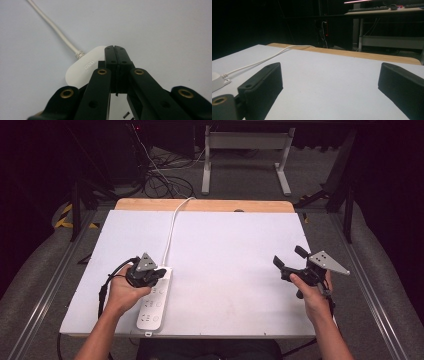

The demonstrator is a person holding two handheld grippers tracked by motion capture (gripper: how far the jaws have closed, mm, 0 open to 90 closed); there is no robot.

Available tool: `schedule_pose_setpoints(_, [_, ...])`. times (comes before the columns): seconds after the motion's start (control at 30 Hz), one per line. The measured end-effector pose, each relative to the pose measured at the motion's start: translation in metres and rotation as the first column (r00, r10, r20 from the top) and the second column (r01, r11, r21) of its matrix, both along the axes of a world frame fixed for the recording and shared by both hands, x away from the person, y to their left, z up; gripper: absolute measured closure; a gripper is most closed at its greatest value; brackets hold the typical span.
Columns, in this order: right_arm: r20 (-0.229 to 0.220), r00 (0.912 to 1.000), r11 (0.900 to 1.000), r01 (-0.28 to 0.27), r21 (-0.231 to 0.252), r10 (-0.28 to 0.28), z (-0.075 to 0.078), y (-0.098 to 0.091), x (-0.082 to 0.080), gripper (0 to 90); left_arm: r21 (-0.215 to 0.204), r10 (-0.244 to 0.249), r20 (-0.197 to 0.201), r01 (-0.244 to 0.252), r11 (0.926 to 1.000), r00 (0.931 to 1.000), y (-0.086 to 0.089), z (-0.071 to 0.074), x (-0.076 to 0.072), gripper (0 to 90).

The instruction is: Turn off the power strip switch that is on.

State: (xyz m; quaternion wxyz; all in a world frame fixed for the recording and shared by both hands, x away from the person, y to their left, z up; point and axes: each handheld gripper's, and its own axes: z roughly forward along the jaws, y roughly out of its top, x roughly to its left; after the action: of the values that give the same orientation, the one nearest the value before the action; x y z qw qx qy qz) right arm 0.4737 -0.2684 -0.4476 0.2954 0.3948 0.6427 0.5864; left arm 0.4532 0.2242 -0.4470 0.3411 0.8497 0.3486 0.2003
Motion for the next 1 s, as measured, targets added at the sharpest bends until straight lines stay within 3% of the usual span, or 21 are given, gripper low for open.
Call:
schedule_pose_setpoints(0.23, [0.002,1.0000,1.0000,-0.003,-0.003,0.003,0.000,0.001,0.000,5.9,0.028,-0.021,-0.048,0.022,0.9994,0.9987,-0.004,-0.005,0.003,90.0])
schedule_pose_setpoints(0.43, [0.001,1.0000,1.0000,-0.002,-0.001,0.002,0.000,0.001,0.000,5.9,0.045,-0.024,-0.054,0.027,0.9986,0.9983,-0.006,-0.008,0.004,90.0])
schedule_pose_setpoints(1.0, [0.000,1.0000,1.0000,0.001,0.002,-0.001,0.000,0.000,-0.001,6.0,-0.008,0.001,-0.070,-0.002,1.0000,0.9975,-0.006,-0.012,0.003,90.0])
